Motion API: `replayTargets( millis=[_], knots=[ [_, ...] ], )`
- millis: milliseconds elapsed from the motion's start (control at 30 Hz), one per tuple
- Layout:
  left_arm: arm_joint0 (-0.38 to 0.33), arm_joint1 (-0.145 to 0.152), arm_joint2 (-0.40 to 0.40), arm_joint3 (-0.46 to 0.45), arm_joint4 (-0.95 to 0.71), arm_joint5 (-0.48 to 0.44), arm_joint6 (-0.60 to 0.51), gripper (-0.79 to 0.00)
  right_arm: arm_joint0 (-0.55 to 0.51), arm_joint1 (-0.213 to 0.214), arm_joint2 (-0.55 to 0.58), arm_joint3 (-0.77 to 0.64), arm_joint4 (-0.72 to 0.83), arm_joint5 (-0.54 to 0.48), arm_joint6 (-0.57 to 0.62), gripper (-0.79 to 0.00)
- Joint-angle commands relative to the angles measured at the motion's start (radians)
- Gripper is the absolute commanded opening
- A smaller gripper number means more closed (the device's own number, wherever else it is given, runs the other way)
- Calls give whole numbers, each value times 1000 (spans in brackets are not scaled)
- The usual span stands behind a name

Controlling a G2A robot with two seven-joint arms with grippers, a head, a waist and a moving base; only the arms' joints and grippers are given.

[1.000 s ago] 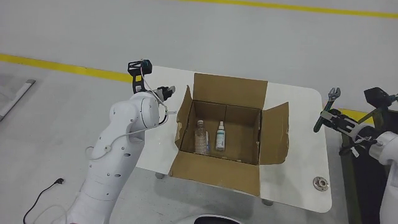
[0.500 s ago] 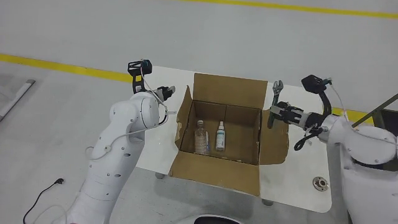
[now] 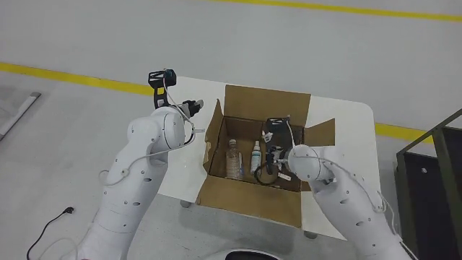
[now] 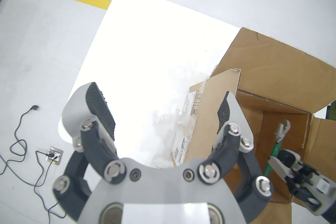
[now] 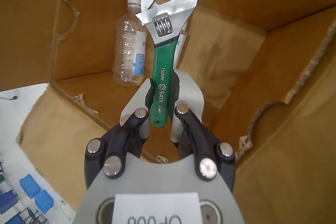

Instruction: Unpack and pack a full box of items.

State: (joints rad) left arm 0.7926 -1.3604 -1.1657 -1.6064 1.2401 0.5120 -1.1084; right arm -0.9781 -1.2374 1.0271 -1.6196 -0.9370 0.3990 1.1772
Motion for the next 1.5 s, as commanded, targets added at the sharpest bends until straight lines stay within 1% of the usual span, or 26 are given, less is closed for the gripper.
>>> replayTargets(
  millis=[0, 167, 333, 467, 800, 967, 1133, 1333, 1467],
  knots=[
    [0, 0, 0, 0, 0, 0, 0, 0, 12, -9, -53, 47, -45, 32, -5, -785],
    [0, 0, 0, 0, 0, 0, 0, 0, 63, -36, -146, 172, -137, 120, -22, -785],
    [0, 0, 0, 0, 0, 0, 0, 0, 119, -71, -214, 295, -134, 164, -20, -785],
    [0, 0, 0, 0, 0, 0, 0, 0, 160, -102, -261, 399, -118, 172, -47, -785],
    [0, 0, 0, 0, 0, 0, 0, 0, 267, -183, -328, 641, -30, 177, -106, -785],
    [0, 0, 0, 0, 0, 0, 0, 0, 308, -221, -339, 732, 45, 148, -122, -785],
    [0, 0, 0, 0, 0, 0, 0, 0, 343, -253, -348, 800, 107, 88, -122, -785],
    [0, 0, 0, 0, 0, 0, 0, 0, 369, -277, -321, 854, 203, 20, -158, -785],
    [0, 0, 0, 0, 0, 0, 0, 0, 383, -289, -312, 892, 236, -8, -189, -785]
  ],
)
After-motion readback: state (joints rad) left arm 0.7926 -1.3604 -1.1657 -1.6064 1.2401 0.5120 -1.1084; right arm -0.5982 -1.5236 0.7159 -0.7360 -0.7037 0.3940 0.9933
